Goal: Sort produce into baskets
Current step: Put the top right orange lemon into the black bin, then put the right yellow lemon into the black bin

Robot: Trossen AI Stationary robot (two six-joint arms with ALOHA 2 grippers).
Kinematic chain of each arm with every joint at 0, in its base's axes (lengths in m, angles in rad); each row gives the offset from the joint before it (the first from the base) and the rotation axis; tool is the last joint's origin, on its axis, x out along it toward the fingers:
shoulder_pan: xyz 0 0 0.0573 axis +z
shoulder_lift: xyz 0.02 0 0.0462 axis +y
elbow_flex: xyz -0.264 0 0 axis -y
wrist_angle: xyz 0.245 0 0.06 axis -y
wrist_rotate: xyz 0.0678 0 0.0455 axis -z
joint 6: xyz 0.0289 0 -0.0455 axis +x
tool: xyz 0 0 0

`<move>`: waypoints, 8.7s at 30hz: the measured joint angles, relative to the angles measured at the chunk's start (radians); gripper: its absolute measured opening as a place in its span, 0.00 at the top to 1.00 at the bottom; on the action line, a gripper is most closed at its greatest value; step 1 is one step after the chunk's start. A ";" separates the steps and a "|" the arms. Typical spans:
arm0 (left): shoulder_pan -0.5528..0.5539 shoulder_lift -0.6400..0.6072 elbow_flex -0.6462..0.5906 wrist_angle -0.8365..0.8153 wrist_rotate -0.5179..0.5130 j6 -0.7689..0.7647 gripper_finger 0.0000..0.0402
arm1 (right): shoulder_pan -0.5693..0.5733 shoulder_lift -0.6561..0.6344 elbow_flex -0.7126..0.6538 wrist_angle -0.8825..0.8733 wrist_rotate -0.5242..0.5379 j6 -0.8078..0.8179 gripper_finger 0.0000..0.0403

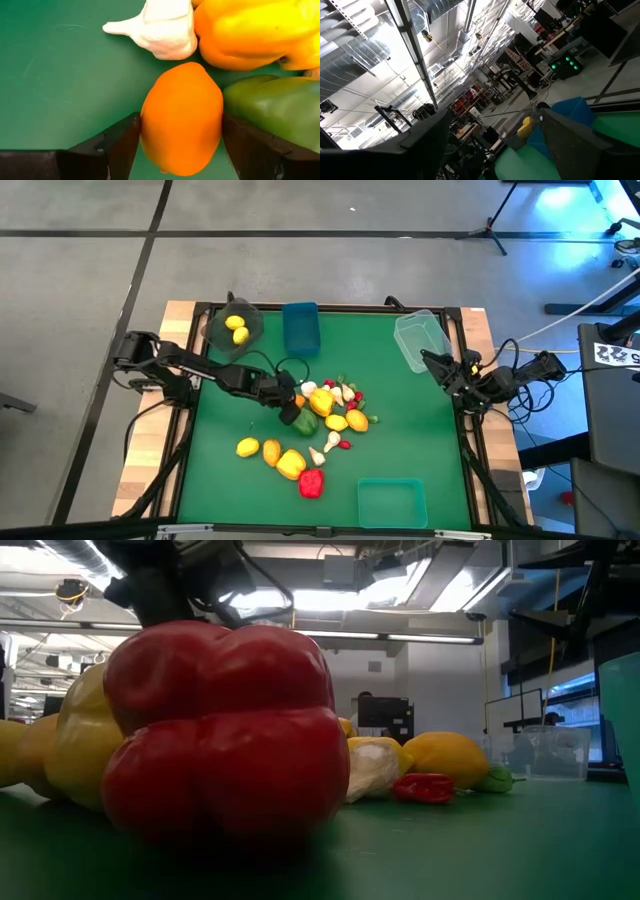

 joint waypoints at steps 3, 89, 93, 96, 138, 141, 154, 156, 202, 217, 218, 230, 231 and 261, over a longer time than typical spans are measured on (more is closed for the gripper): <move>0.000 0.014 0.000 0.005 0.003 0.005 0.34 | 0.000 0.000 0.000 0.000 0.000 0.000 0.25; 0.795 -0.250 -0.002 -0.126 -0.355 0.126 0.44 | 0.000 0.000 0.000 -0.012 0.060 0.000 0.25; 0.795 -0.250 -0.002 -0.128 -0.350 0.140 0.44 | 0.000 0.000 0.000 -0.012 0.060 0.000 0.25; 0.795 -0.250 -0.002 -0.129 -0.341 0.156 0.44 | 0.000 0.000 0.000 -0.012 0.060 0.000 0.25; 0.842 -0.250 -0.002 -0.181 -0.168 0.235 0.35 | 0.000 0.000 0.000 -0.035 0.060 0.000 0.25; 0.852 -0.250 -0.002 -0.181 -0.164 0.230 0.26 | 0.000 0.000 0.000 -0.036 0.059 0.000 0.25; 0.792 -0.310 0.074 -0.177 0.125 0.352 0.19 | 0.000 0.000 0.000 -0.036 0.059 0.000 0.25; 0.751 -0.330 0.094 -0.167 0.223 0.388 0.19 | 0.000 0.000 0.000 -0.036 0.060 0.000 0.25; -0.009 0.273 0.459 0.142 0.357 0.721 0.19 | 0.000 0.000 0.000 -0.165 0.059 0.130 0.25; -0.012 0.462 0.467 0.191 0.222 0.714 0.19 | 0.000 0.000 0.000 -0.164 0.059 0.131 0.25; -0.011 0.462 0.466 0.189 0.220 0.707 0.19 | 0.000 0.000 0.000 -0.164 0.059 0.131 0.25; -0.019 0.467 0.461 0.170 0.206 0.784 0.19 | 0.000 0.000 0.000 -0.165 0.059 0.134 0.25; -0.025 0.468 0.461 0.167 0.206 0.806 0.19 | 0.000 0.000 0.000 -0.165 0.059 0.134 0.25; -0.036 0.487 0.506 0.085 0.138 0.687 0.48 | 0.000 0.000 0.000 -0.165 0.059 0.157 0.25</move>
